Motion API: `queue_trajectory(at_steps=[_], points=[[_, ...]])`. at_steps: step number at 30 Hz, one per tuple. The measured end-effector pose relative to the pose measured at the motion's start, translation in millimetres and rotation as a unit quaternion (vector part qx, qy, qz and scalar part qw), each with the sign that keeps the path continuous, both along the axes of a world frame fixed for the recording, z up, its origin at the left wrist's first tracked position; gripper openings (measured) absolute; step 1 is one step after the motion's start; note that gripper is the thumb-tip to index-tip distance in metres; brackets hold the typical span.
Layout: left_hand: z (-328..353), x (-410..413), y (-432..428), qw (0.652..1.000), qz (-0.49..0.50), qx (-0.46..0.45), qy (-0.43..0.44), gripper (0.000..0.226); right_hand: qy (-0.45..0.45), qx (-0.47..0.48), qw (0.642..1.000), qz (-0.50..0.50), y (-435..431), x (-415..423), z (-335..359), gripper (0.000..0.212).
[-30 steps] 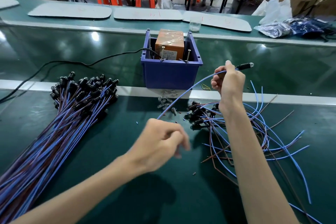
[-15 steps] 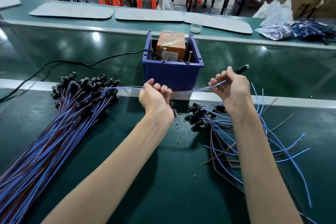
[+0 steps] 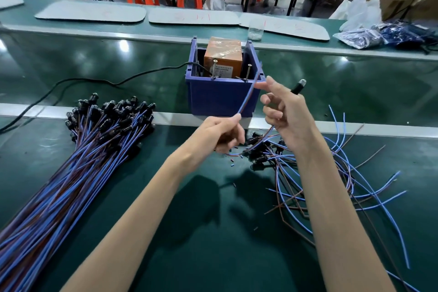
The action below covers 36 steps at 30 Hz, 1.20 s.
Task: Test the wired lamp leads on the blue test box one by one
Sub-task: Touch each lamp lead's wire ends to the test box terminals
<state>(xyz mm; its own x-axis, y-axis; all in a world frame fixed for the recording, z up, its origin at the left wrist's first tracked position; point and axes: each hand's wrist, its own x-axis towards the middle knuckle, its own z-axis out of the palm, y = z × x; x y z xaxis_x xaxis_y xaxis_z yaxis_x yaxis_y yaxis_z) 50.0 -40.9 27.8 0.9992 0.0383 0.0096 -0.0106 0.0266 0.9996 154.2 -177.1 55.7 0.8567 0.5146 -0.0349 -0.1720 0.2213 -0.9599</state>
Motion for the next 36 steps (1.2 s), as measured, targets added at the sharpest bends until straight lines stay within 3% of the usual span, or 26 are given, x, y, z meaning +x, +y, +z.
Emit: queue_trajectory(at_steps=[6,13,16,20,24,36], points=[[1,-6,12,0.993,-0.1,0.054,0.002,0.045,-0.05,0.037,0.998,0.007,4,-7,3,0.021],[-1,-8,26,0.994,-0.098,0.038,0.023,0.042,-0.019,0.091,0.993,0.074,8,-12,5,0.035],[-1,-8,30,0.992,-0.108,0.055,0.025,0.04,-0.083,0.075,0.993,0.029,10,-14,4,0.028],[5,-5,24,0.999,-0.043,0.029,-0.002,0.043,-0.121,-0.003,0.993,-0.001,14,-23,1,0.025],[7,1,12,0.995,0.067,0.051,-0.044,0.026,-0.11,-0.029,0.993,0.01,15,-34,-9,0.017],[-1,4,-3,0.988,0.134,0.056,-0.052,0.024,-0.113,-0.04,0.993,-0.009,7,-25,-16,0.011]])
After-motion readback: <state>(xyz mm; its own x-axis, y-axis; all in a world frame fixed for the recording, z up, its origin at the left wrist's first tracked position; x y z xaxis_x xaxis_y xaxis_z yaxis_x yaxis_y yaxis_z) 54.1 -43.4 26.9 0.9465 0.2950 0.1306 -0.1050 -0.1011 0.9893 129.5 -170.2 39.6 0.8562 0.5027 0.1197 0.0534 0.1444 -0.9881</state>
